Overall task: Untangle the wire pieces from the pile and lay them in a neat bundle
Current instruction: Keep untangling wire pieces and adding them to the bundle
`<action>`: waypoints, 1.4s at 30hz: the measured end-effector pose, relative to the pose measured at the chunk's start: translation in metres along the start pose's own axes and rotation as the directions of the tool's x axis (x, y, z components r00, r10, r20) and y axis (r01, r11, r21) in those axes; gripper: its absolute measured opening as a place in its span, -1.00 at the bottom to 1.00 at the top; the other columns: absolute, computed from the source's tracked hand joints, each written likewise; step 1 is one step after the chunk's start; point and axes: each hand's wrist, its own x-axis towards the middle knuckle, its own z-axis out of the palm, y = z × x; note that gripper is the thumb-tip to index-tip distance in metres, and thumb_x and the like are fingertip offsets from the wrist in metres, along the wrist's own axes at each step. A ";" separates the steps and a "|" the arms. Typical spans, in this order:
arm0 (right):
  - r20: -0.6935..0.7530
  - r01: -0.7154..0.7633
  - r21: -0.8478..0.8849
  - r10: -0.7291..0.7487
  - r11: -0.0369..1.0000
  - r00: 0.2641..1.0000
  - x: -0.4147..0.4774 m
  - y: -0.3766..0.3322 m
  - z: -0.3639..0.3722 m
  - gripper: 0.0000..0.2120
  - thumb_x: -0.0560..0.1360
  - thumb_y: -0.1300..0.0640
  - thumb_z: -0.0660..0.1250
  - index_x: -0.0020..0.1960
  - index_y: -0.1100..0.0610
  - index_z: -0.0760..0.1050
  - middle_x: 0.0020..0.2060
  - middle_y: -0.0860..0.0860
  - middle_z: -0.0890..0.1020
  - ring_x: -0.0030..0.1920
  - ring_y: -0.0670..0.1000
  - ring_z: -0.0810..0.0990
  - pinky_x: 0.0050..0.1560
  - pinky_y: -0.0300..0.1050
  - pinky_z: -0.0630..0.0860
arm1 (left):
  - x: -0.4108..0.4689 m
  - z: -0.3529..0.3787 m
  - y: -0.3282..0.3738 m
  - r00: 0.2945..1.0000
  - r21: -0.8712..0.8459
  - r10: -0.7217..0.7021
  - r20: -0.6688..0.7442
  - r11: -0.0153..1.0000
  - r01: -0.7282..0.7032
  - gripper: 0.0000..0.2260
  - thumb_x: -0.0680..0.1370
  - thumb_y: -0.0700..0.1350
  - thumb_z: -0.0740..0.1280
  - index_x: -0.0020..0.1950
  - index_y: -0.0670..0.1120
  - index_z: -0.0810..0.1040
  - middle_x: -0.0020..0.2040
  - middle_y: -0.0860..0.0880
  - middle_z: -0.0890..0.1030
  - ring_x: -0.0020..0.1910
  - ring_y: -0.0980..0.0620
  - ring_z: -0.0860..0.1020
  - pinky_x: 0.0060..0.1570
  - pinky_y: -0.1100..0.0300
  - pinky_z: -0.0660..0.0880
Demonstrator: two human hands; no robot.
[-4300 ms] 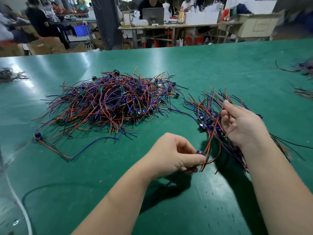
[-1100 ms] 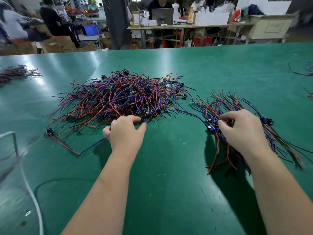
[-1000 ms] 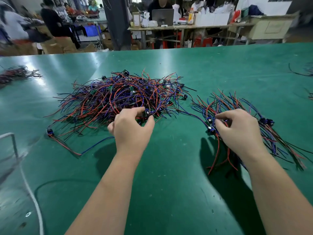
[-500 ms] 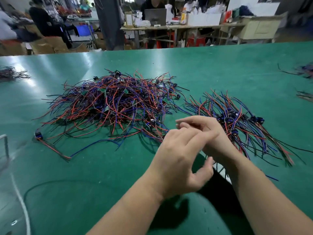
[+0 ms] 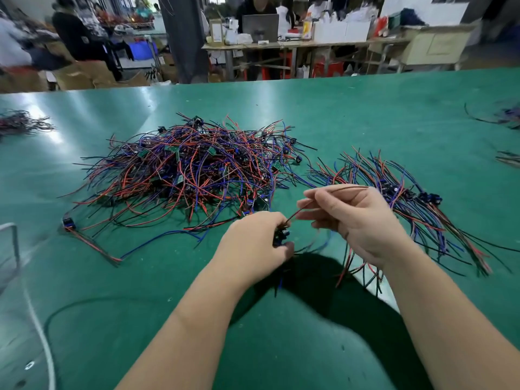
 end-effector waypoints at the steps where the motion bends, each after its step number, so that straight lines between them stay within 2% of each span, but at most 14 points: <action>1: -0.056 0.035 -0.041 -0.038 0.999 0.998 0.001 -0.002 -0.003 -0.86 0.34 0.09 0.39 -0.21 0.12 0.69 -0.26 0.11 0.71 -0.24 0.07 0.71 -0.29 -0.23 0.58 | 0.000 -0.001 -0.004 1.000 -0.025 -0.022 0.007 0.999 0.022 -0.72 0.45 0.04 0.38 0.13 0.02 0.55 0.06 0.05 0.62 0.10 0.01 0.53 0.12 0.10 0.44; 4: -0.169 0.099 -0.230 -0.140 0.968 0.976 0.002 -0.006 -0.010 -0.89 0.38 0.11 0.40 -0.17 0.14 0.64 -0.36 0.08 0.69 -0.31 0.08 0.70 -0.33 -0.22 0.57 | 0.002 -0.007 -0.016 0.997 -0.158 -0.081 0.015 0.984 0.082 -0.70 0.43 0.10 0.42 0.13 0.08 0.58 0.04 0.11 0.62 0.06 0.11 0.54 0.09 0.22 0.44; 7: -0.217 0.064 -0.199 -0.108 0.978 0.970 0.002 -0.007 -0.011 -0.89 0.49 0.18 0.35 -0.17 0.20 0.59 -0.37 0.09 0.68 -0.32 0.10 0.69 -0.37 -0.22 0.56 | 0.002 -0.009 -0.024 0.993 -0.152 -0.113 0.028 0.982 0.116 -0.61 0.41 0.09 0.46 0.22 0.10 0.54 0.14 0.11 0.60 0.13 0.12 0.52 0.15 0.23 0.41; 10: -0.200 0.056 0.026 -0.049 0.998 0.979 0.002 -0.015 -0.010 -0.84 0.50 0.12 0.27 -0.16 0.20 0.52 -0.33 0.09 0.69 -0.27 0.09 0.70 -0.33 -0.23 0.57 | 0.002 -0.014 -0.028 0.988 -0.104 -0.150 0.043 0.983 0.154 -0.55 0.41 0.01 0.44 0.30 0.11 0.49 0.23 0.08 0.56 0.22 0.09 0.49 0.23 0.20 0.37; 14: -0.264 0.089 0.362 0.011 0.928 0.964 0.002 -0.028 -0.015 -0.76 0.55 0.06 0.17 -0.20 0.14 0.51 -0.36 0.03 0.68 -0.30 -0.03 0.70 -0.38 -0.28 0.57 | 0.001 -0.019 -0.026 0.986 -0.058 -0.161 0.038 0.985 0.163 -0.45 0.40 -0.03 0.39 0.37 0.20 0.37 0.30 0.17 0.47 0.31 0.14 0.41 0.30 0.15 0.22; 17: -0.315 0.100 0.467 0.060 0.878 0.947 0.002 -0.032 -0.016 -0.63 0.55 0.04 0.19 -0.35 0.09 0.61 -0.41 0.00 0.66 -0.33 -0.10 0.68 -0.42 -0.32 0.53 | -0.003 -0.024 -0.011 0.994 -0.254 -0.100 0.048 0.961 0.109 -0.36 0.30 -0.01 0.31 0.36 0.33 0.29 0.31 0.28 0.40 0.33 0.27 0.32 0.26 0.18 0.09; 20: -0.317 0.072 0.498 0.105 0.864 0.942 0.003 -0.031 -0.012 -0.76 0.52 0.02 0.22 -0.21 0.14 0.51 -0.40 0.01 0.67 -0.35 -0.12 0.67 -0.46 -0.34 0.51 | -0.006 -0.029 0.008 1.000 -0.661 -0.001 -0.017 0.751 -0.010 -0.40 0.26 -0.09 0.27 0.31 0.21 0.43 0.26 0.21 0.51 0.28 0.22 0.41 0.35 0.08 0.28; 22: -0.308 0.058 0.486 0.109 0.872 0.945 0.003 -0.028 -0.009 -0.80 0.47 0.00 0.25 -0.17 0.15 0.46 -0.39 0.02 0.67 -0.35 -0.12 0.67 -0.46 -0.34 0.52 | -0.006 -0.028 0.019 0.993 -0.809 0.011 -0.115 0.580 -0.100 -0.59 0.28 -0.09 0.32 0.13 0.04 0.57 0.04 0.08 0.63 0.04 0.14 0.55 0.13 0.22 0.45; 25: -0.294 0.052 0.469 0.101 0.882 0.950 0.003 -0.025 -0.006 -0.81 0.45 0.00 0.26 -0.17 0.14 0.45 -0.40 0.00 0.66 -0.35 -0.12 0.67 -0.45 -0.33 0.52 | -0.006 -0.025 0.034 0.983 -0.909 -0.074 -0.166 0.399 -0.123 -0.94 0.40 -0.14 0.37 -0.26 -0.06 0.62 -0.35 0.01 0.60 -0.36 0.10 0.52 -0.27 0.32 0.47; 27: -0.292 0.055 0.461 0.092 0.886 0.952 0.003 -0.024 -0.005 -0.80 0.52 0.02 0.22 -0.17 0.14 0.44 -0.40 0.00 0.66 -0.34 -0.12 0.68 -0.45 -0.33 0.53 | -0.006 -0.023 0.036 0.981 -0.932 -0.147 -0.124 0.357 -0.065 -0.80 0.43 -0.07 0.37 -0.40 -0.07 0.61 -0.46 0.00 0.56 -0.51 0.10 0.46 -0.44 0.31 0.42; 29: -0.286 0.059 0.454 0.083 0.889 0.955 0.003 -0.023 -0.005 -0.78 0.56 0.03 0.19 -0.17 0.14 0.44 -0.40 0.00 0.66 -0.33 -0.12 0.68 -0.44 -0.33 0.53 | -0.006 -0.022 0.037 0.982 -0.942 -0.174 -0.066 0.337 -0.003 -0.75 0.41 0.03 0.40 -0.35 -0.12 0.66 -0.45 -0.03 0.60 -0.55 0.09 0.47 -0.49 0.30 0.43; 33: -0.277 0.035 0.408 0.086 0.912 0.957 0.002 -0.024 -0.002 -0.79 0.43 -0.04 0.27 -0.20 0.11 0.46 -0.42 -0.02 0.65 -0.36 -0.11 0.67 -0.49 -0.33 0.51 | -0.006 -0.022 0.036 0.989 -0.963 -0.148 -0.012 0.268 0.028 -0.64 0.30 0.14 0.45 -0.21 -0.16 0.68 -0.29 -0.07 0.68 -0.41 0.06 0.61 -0.34 0.24 0.54; 39: -0.245 -0.013 0.322 0.097 0.947 0.965 0.001 -0.020 0.003 -0.78 0.35 -0.07 0.31 -0.23 0.09 0.53 -0.46 -0.01 0.61 -0.51 -0.11 0.59 -0.54 -0.34 0.45 | -0.003 -0.022 0.039 0.977 -0.992 -0.202 0.060 0.098 0.081 -0.64 0.23 0.10 0.45 -0.13 -0.13 0.62 -0.23 -0.08 0.70 -0.43 0.10 0.61 -0.41 0.28 0.55; 42: -0.279 -0.098 0.194 0.151 0.976 0.948 0.001 -0.017 0.000 -0.72 0.37 -0.12 0.33 -0.25 0.10 0.52 -0.51 0.01 0.56 -0.59 -0.09 0.50 -0.58 -0.35 0.38 | -0.001 -0.019 0.035 0.964 -0.984 -0.265 -0.017 0.177 0.032 -0.71 0.34 0.06 0.42 -0.14 -0.16 0.60 -0.37 0.03 0.62 -0.54 0.14 0.50 -0.47 0.29 0.50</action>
